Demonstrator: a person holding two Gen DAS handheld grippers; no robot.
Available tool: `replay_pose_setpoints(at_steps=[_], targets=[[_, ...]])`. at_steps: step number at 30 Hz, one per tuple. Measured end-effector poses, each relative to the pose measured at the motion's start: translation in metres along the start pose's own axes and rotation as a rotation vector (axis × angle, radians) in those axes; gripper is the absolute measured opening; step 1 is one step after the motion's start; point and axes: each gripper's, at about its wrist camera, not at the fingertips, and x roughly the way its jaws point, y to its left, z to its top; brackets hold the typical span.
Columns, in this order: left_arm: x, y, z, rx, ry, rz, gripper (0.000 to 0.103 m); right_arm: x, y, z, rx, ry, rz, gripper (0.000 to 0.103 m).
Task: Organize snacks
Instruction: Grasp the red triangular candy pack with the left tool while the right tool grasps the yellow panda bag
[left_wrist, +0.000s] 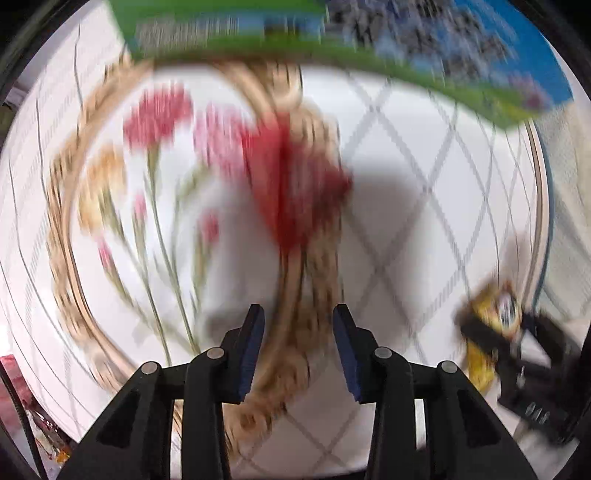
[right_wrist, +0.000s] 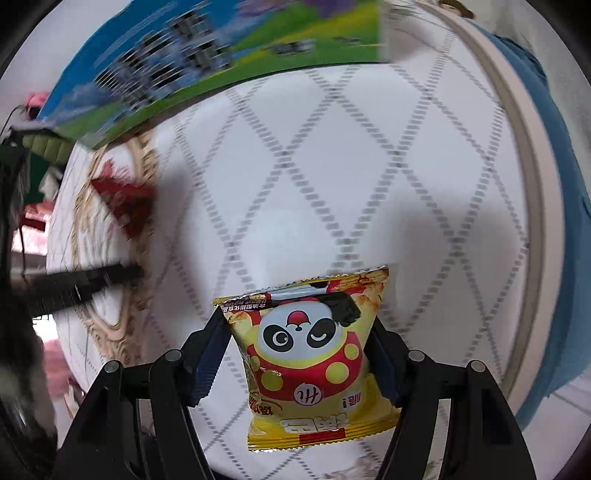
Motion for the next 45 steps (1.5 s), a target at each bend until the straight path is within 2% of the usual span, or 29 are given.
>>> replay_pose_setpoints(at_steps=[3,6,8,10,11,14,19,20,21,24,27,31,38,41,42,45], targets=[[-0.004,0.005,-0.017,-0.027,0.008,-0.049,0.036,-0.002,0.003,0.000,-0.024,0.005,-0.001,0.073],[-0.024,0.012,-0.013,-0.049,-0.059,-0.035,0.038,0.003,0.001,0.002,0.000,0.015,0.011,0.073],[-0.039,0.019,-0.002,-0.075,-0.116,-0.016,0.052,0.003,-0.005,0.007,0.017,0.022,0.020,0.073],[-0.050,0.027,0.016,-0.104,-0.156,-0.018,0.062,0.002,-0.012,0.008,0.018,0.022,0.014,0.073],[-0.051,0.031,0.022,-0.109,-0.166,-0.020,0.062,0.001,-0.013,0.008,0.018,0.023,0.011,0.073],[-0.050,0.036,0.049,-0.112,-0.169,-0.005,0.062,-0.003,-0.021,0.006,0.015,0.022,0.005,0.073],[-0.022,0.025,0.073,-0.085,-0.132,0.044,0.061,0.000,-0.019,0.004,0.014,0.019,-0.001,0.073],[-0.019,0.025,0.077,-0.087,-0.134,0.049,0.049,0.003,-0.016,0.007,0.014,0.019,-0.002,0.073],[-0.016,0.026,0.076,-0.096,-0.147,0.050,0.042,0.006,-0.012,0.009,0.010,0.017,-0.007,0.073],[-0.012,0.022,0.059,-0.070,-0.167,0.073,0.042,0.006,-0.010,0.007,0.003,0.006,-0.015,0.071],[-0.001,0.010,0.028,-0.037,-0.111,0.043,0.042,0.004,-0.012,0.004,0.019,0.002,0.000,0.071],[0.014,0.013,-0.013,-0.035,-0.051,0.008,0.042,0.000,-0.017,0.001,0.046,0.011,0.020,0.071],[0.033,0.020,-0.025,-0.063,-0.039,0.000,0.042,0.002,-0.019,-0.003,0.019,0.058,0.023,0.074],[0.041,-0.012,-0.005,-0.047,-0.050,0.019,0.041,0.007,-0.010,-0.007,-0.021,0.073,0.001,0.074],[0.038,-0.015,0.005,-0.046,-0.053,0.022,0.041,0.010,-0.008,-0.009,-0.038,0.073,-0.014,0.074],[0.035,-0.027,0.004,-0.029,-0.060,0.030,0.039,0.016,-0.001,-0.010,-0.082,0.053,-0.070,0.065]])
